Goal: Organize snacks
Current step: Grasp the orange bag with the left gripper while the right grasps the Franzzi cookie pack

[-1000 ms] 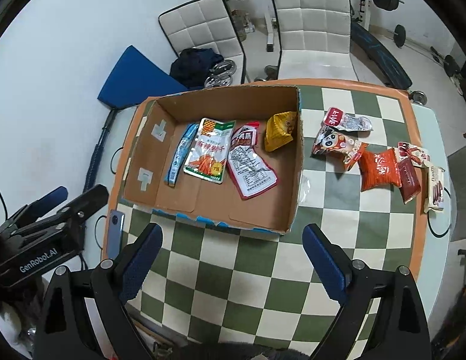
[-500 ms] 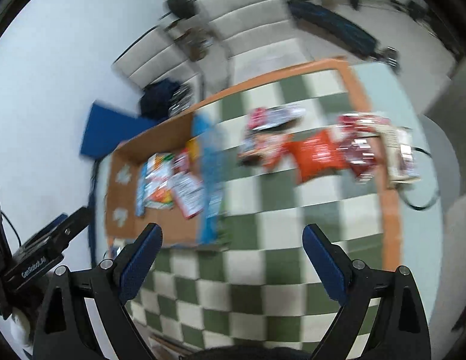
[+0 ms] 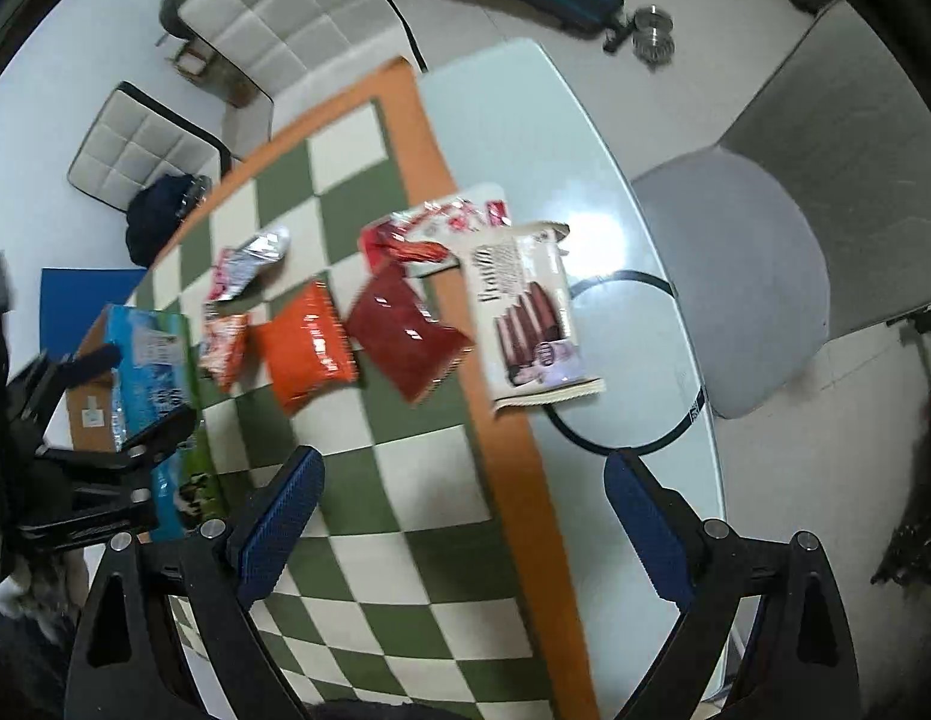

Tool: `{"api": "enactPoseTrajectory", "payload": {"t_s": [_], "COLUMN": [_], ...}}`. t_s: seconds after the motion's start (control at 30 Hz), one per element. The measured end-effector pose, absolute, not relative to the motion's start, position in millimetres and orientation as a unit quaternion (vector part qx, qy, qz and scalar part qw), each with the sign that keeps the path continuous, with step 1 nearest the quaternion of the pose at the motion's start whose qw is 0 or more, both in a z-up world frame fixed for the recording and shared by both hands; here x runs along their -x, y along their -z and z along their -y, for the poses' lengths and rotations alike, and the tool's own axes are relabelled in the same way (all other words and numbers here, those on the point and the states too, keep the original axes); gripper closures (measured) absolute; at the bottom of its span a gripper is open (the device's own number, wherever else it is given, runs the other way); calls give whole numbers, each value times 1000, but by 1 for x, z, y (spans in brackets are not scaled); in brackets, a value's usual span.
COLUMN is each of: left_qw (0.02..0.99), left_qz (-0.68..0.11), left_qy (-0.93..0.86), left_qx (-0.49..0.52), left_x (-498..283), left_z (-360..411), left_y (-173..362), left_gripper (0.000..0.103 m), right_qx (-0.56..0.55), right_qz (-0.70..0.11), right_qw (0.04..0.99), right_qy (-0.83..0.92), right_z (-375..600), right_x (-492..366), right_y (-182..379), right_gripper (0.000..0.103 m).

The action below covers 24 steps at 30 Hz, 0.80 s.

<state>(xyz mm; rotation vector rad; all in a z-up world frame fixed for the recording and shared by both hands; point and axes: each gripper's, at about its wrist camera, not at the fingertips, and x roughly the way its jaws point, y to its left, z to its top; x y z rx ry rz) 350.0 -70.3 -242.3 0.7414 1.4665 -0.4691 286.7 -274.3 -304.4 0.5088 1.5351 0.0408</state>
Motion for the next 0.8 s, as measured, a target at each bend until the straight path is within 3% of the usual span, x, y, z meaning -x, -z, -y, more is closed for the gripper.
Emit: {"api": "enactPoseTrajectory", "payload": {"t_s": [0.17,0.43,0.6,0.8], "left_qw": [595,539,577,576], "left_qz": [-646,-677,-701,-799], "left_qy": [246,253,212,119], "left_qx": [-410,-433,-362,-128], "left_x": [-349,-348,-360,-381], "left_z": [91,104,100,56], "left_y": [290,339,335,330], "left_gripper": [4,5,27,32], "right_qx": [-218,-207,-211,-212], "right_qz": [-705,-720,-725,-734], "right_qw": [674,661,655,645], "right_qy": [-27,-31,-26,-14], "right_z": [271,275,283,283], "right_x": [-304,-329,-338,-348], "right_y": [334,360,373,400], "right_gripper": [6,6,6,7]}}
